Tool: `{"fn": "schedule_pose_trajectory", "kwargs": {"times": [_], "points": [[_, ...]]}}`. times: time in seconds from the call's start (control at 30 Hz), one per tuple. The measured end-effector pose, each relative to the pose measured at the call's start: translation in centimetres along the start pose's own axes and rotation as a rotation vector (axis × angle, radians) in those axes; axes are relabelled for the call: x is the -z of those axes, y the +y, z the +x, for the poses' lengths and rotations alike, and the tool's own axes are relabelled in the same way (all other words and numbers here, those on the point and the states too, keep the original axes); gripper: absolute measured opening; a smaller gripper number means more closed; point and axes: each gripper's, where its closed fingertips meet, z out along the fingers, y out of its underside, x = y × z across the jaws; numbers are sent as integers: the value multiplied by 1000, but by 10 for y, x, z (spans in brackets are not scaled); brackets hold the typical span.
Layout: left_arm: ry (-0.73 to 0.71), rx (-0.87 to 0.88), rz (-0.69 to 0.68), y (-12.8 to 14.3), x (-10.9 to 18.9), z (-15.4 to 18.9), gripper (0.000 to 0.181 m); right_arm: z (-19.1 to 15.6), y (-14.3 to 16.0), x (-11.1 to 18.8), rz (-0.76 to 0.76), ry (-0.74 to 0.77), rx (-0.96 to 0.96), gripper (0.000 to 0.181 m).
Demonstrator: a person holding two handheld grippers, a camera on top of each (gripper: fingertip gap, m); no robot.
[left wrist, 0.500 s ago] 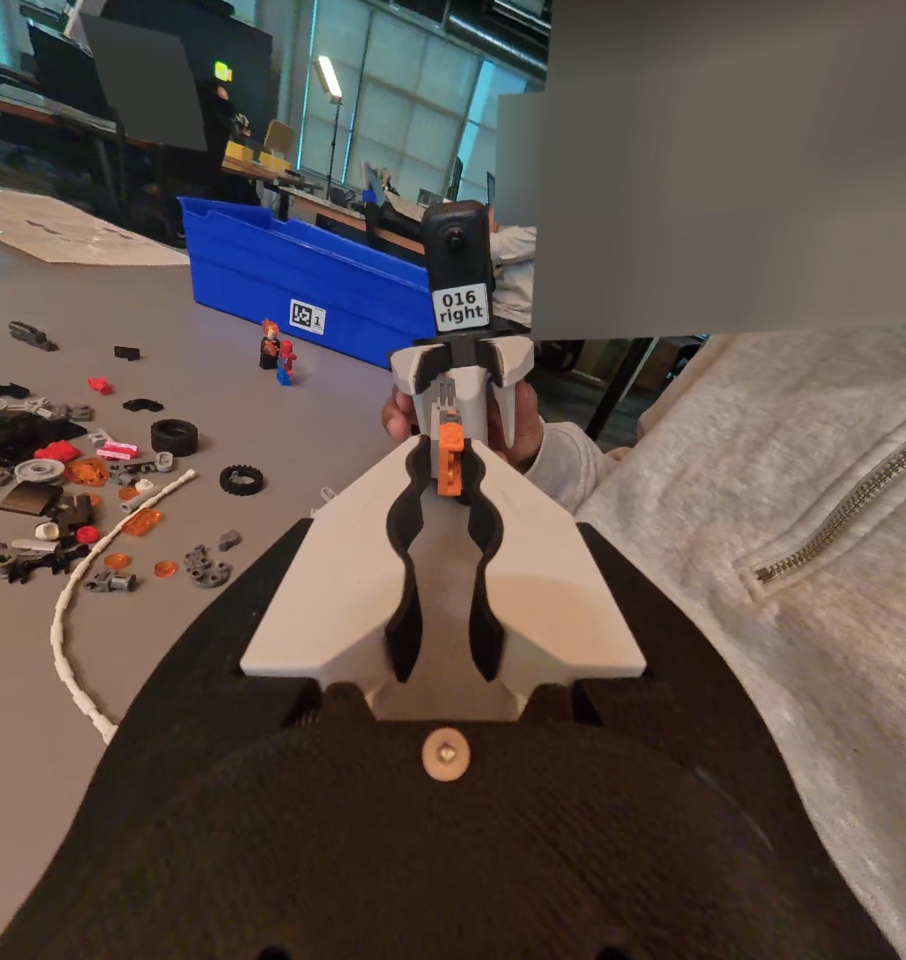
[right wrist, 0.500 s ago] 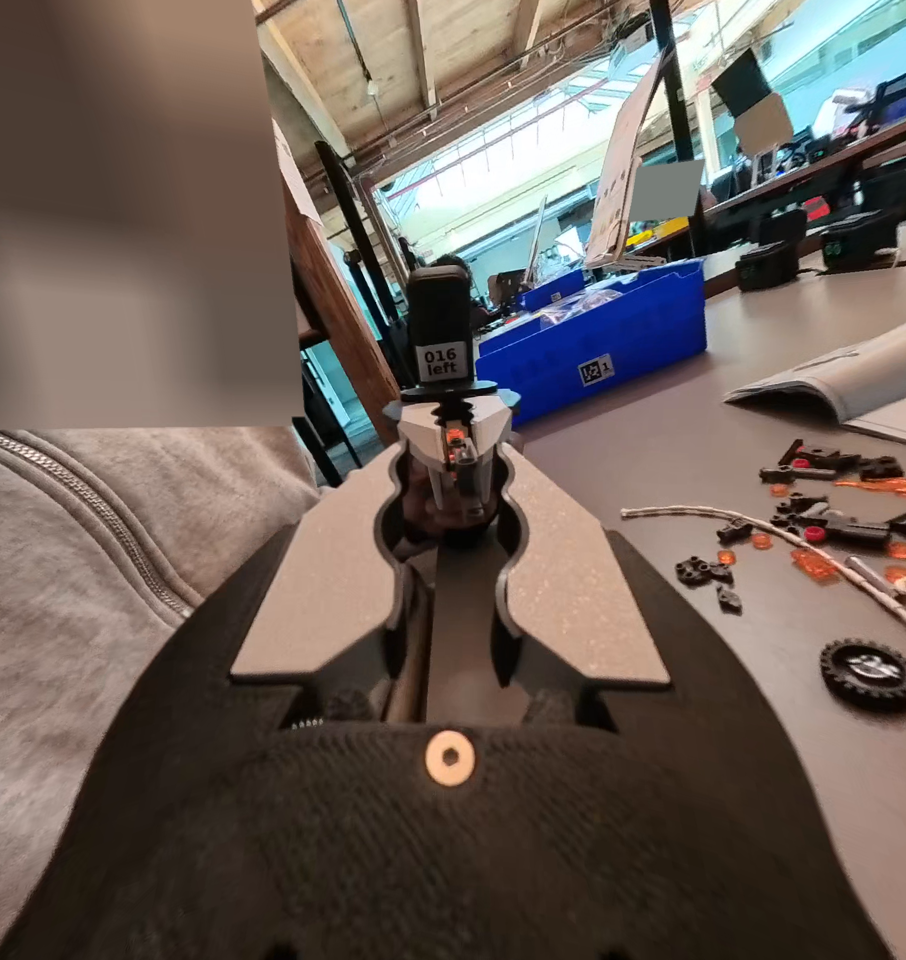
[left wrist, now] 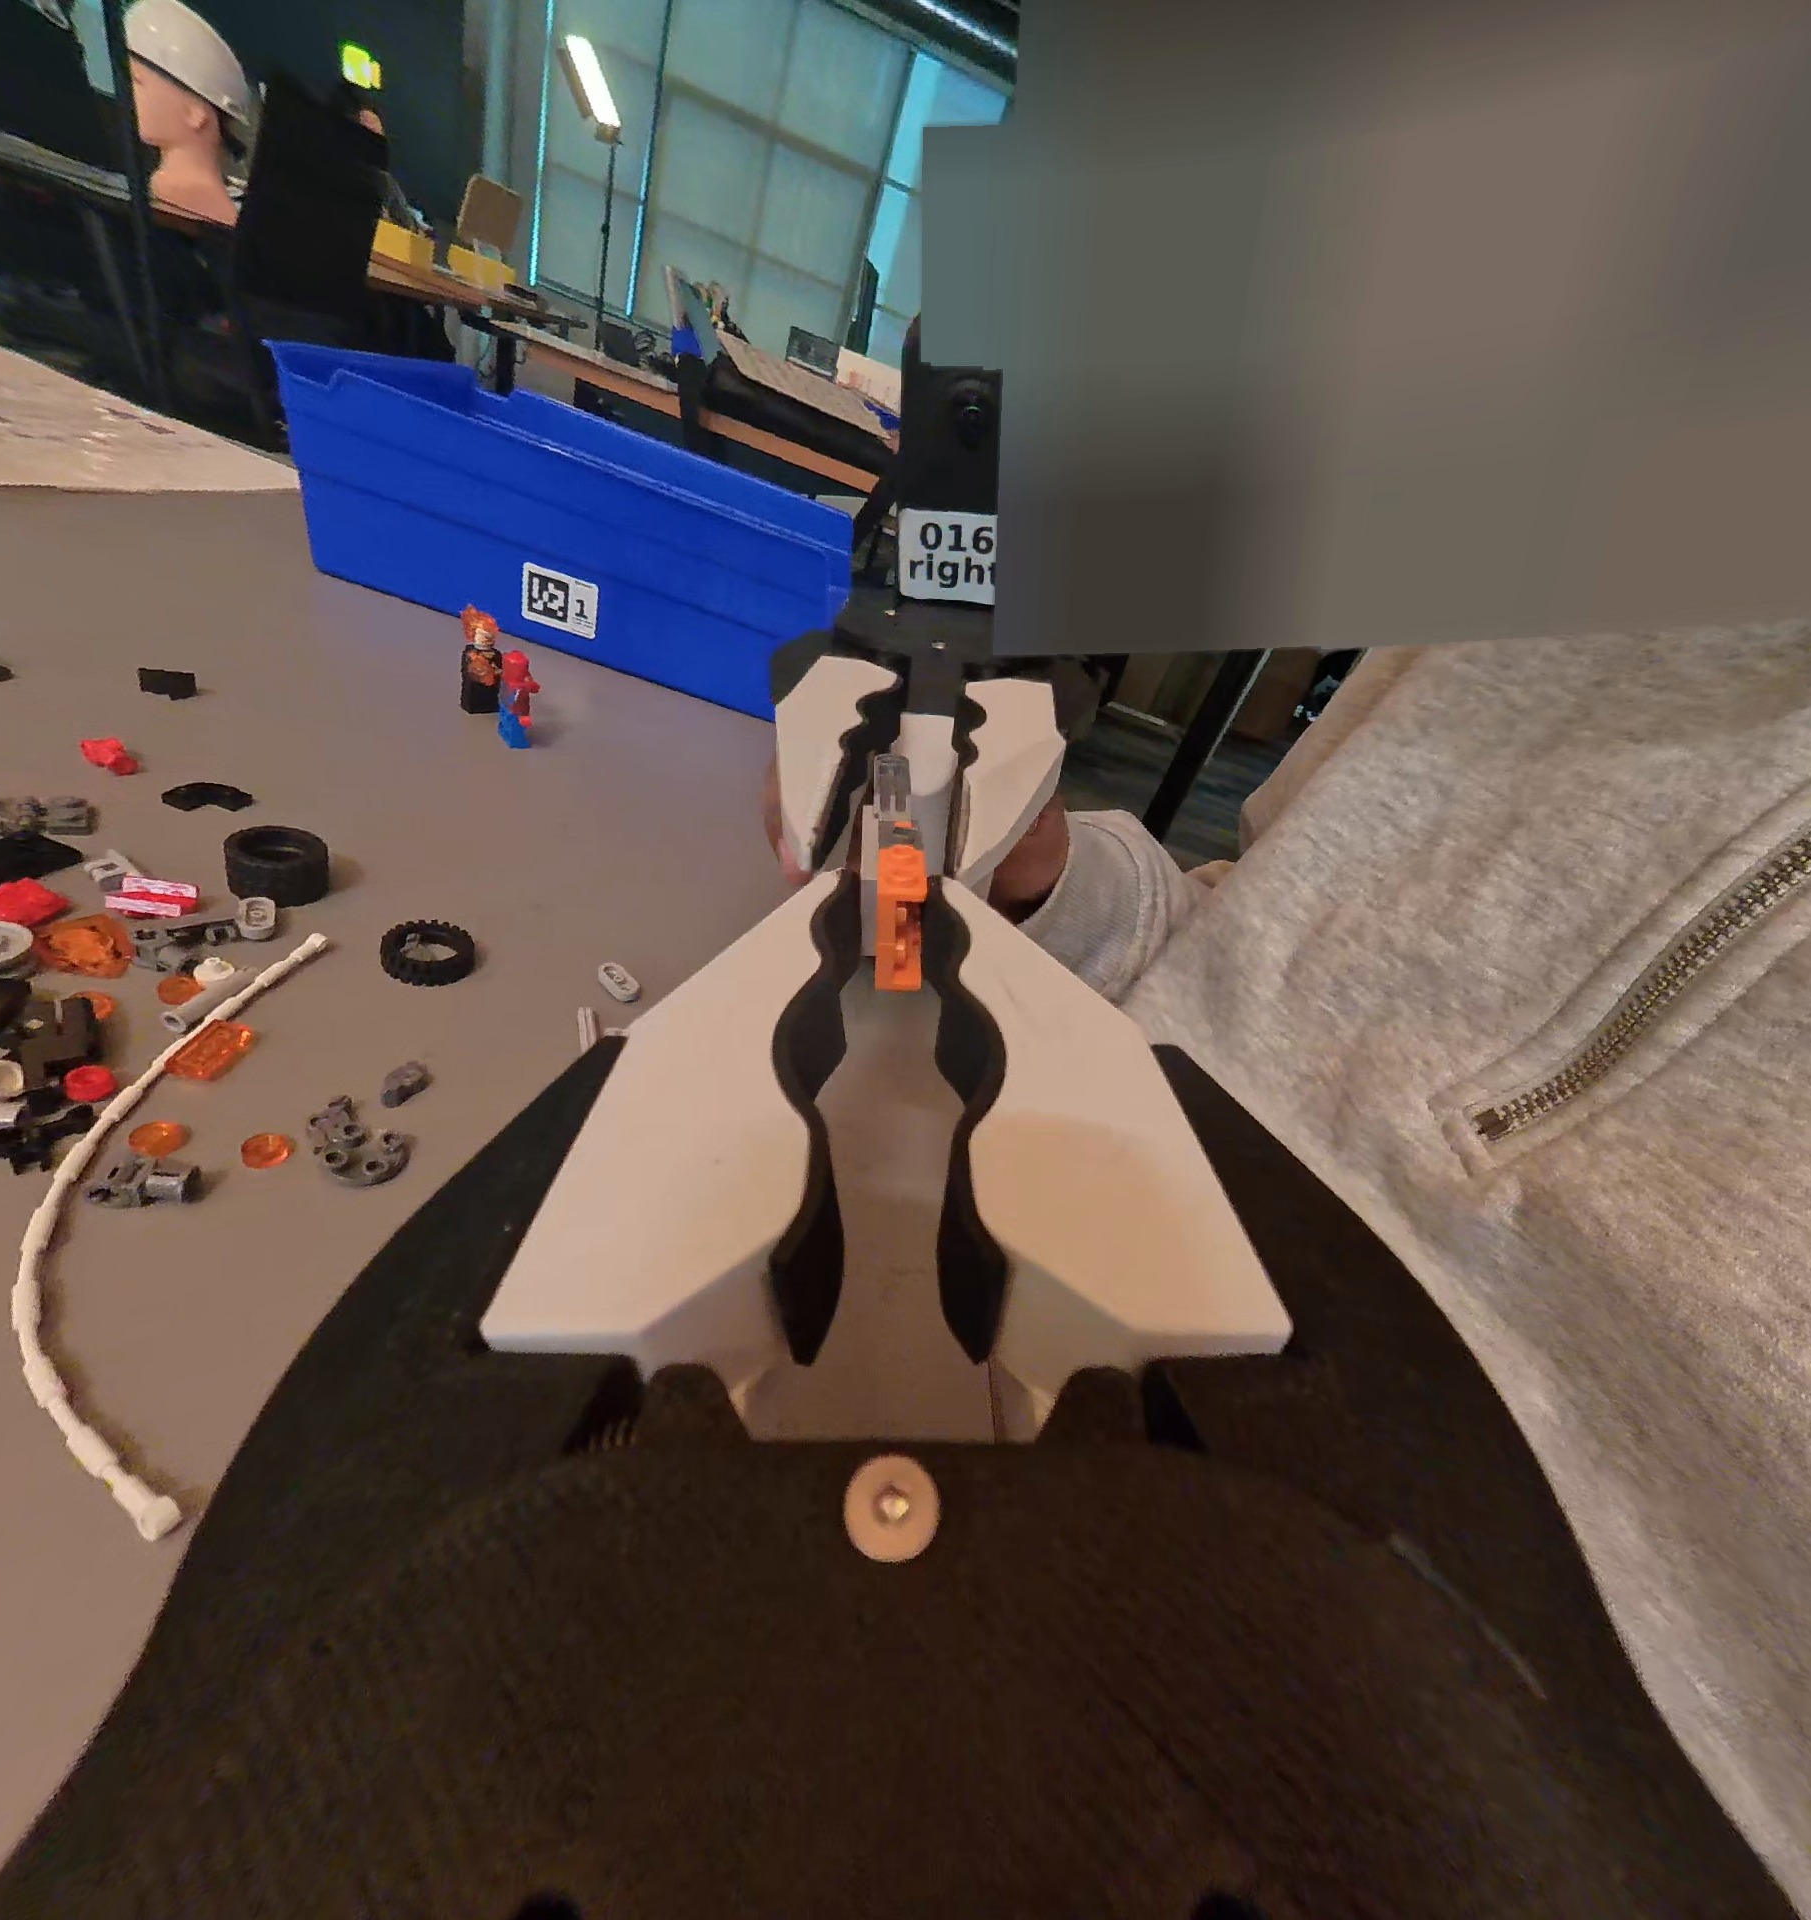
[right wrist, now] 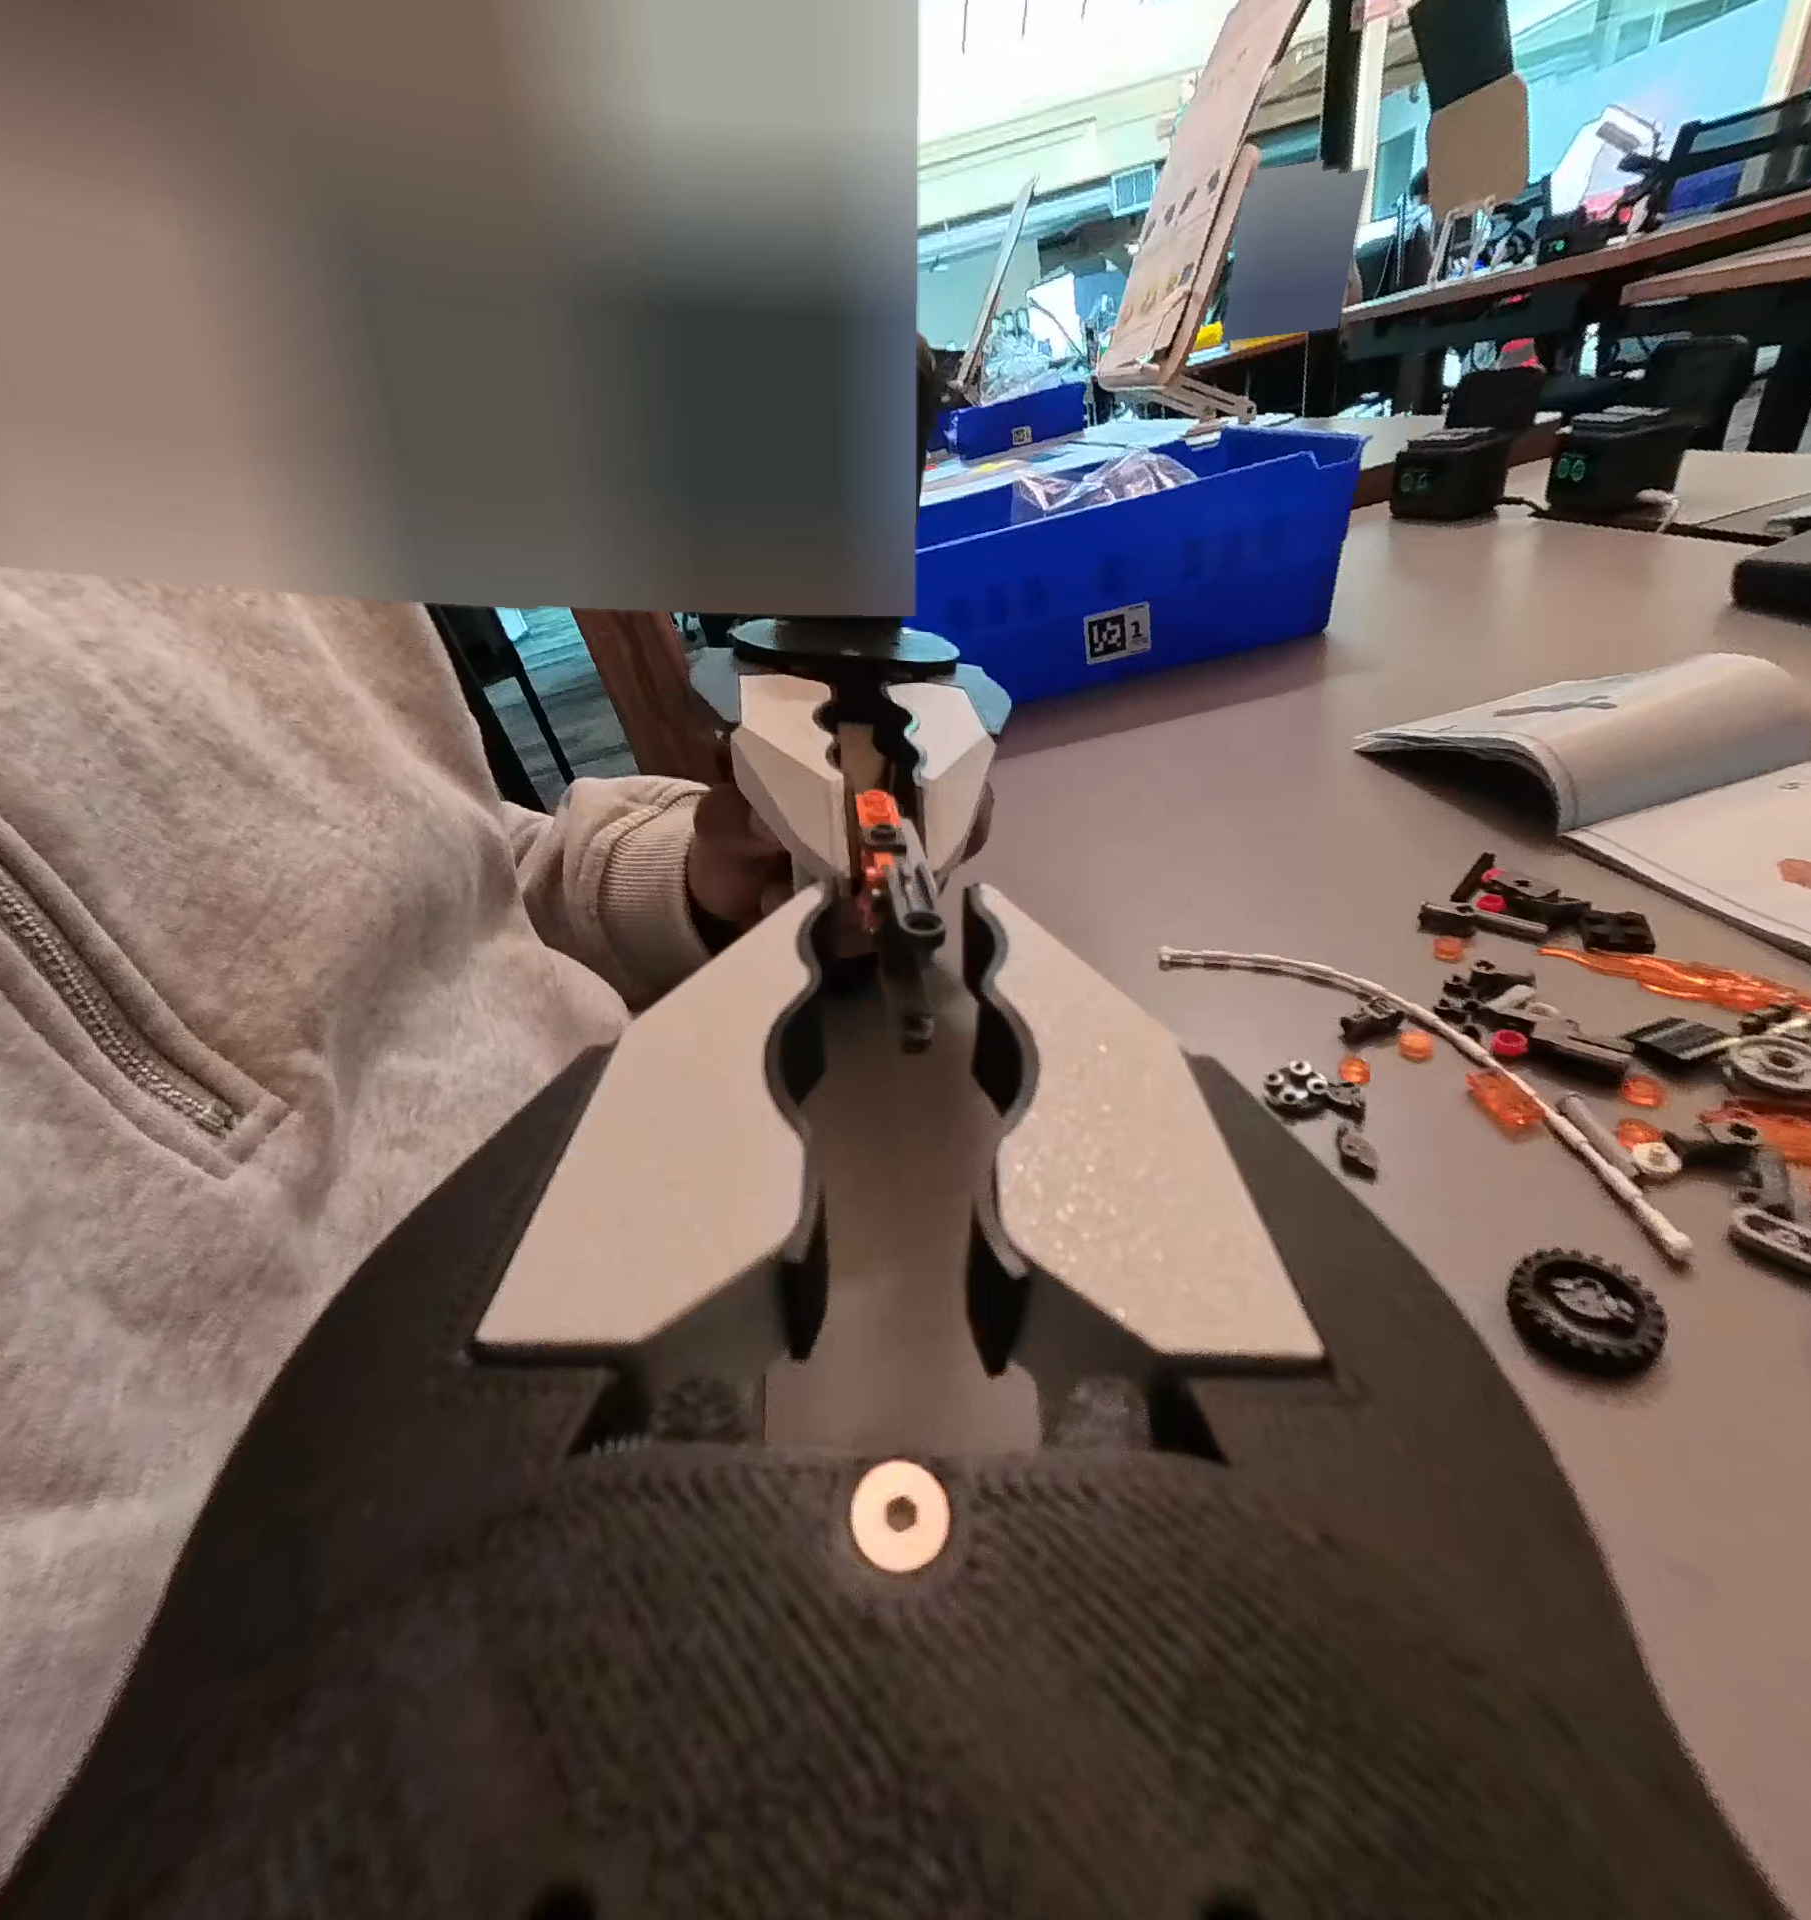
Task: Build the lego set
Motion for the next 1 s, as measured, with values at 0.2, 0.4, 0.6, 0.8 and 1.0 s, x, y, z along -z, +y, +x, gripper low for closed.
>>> {"fn": "schedule_pose_trajectory", "kwargs": {"times": [0.2, 0.4, 0.6, 0.8, 1.0], "points": [[16, 1, -8, 1, -1, 2, 9, -3, -3, 0, 23, -29, -16, 10], [32, 9, -11, 2, -2, 4, 9, -5, -2, 1, 19, -49, -22, 9], [36, 12, -12, 2, -2, 3, 9, -5, -2, 1, 15, -54, -19, 9], [39, 10, -7, 1, -2, 4, 9, -6, -2, 1, 18, -58, -15, 9], [39, 25, 12, -1, -1, 3, 9, -4, -5, 0, 42, -35, -3, 11]]}}
